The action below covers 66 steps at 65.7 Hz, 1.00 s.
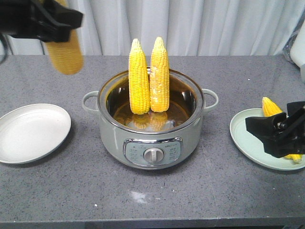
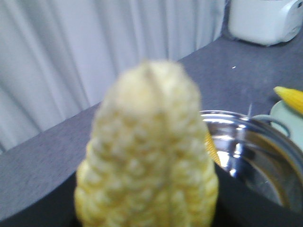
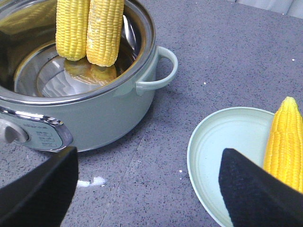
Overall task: Distribute corn equally
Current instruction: 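Lift the corn cob out of the pot with the left gripper, then lower the corn onto the white plate and open the left gripper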
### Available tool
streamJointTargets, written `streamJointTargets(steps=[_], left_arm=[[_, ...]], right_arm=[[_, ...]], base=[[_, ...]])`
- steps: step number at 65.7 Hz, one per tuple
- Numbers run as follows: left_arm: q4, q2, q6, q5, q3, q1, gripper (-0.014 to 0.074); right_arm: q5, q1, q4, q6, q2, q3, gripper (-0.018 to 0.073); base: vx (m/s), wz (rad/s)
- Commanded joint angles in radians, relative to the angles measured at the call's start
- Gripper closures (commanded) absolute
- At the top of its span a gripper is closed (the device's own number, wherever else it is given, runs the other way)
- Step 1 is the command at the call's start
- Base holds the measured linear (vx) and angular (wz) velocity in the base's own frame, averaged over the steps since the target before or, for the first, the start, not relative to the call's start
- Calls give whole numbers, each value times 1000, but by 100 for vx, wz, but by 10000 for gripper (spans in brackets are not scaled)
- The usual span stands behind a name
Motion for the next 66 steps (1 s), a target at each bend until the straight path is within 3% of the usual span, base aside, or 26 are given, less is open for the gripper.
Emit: streamJointTargets(steps=[1,8,17,42,66], left_arm=[[159,-27,-177,34,-94,31,359],[350,-6,-314,158,-153,57,359],[460,33,-380,258,-176,87,359],[478,211,-391,432,-177,179,359],[476,358,-396,474,-177,231,359]], right_arm=[[-65,-2,0,-10,-10,-24,-34],[-65,-2,0,-10,-10,-24,-34],[-65,-2,0,-10,-10,-24,-34],[-65,-2,0,-10,-10,-24,-34],[-65,-2,0,-10,-10,-24,-34]], base=[[0,0],[0,0],[0,0],[0,0],[0,0]])
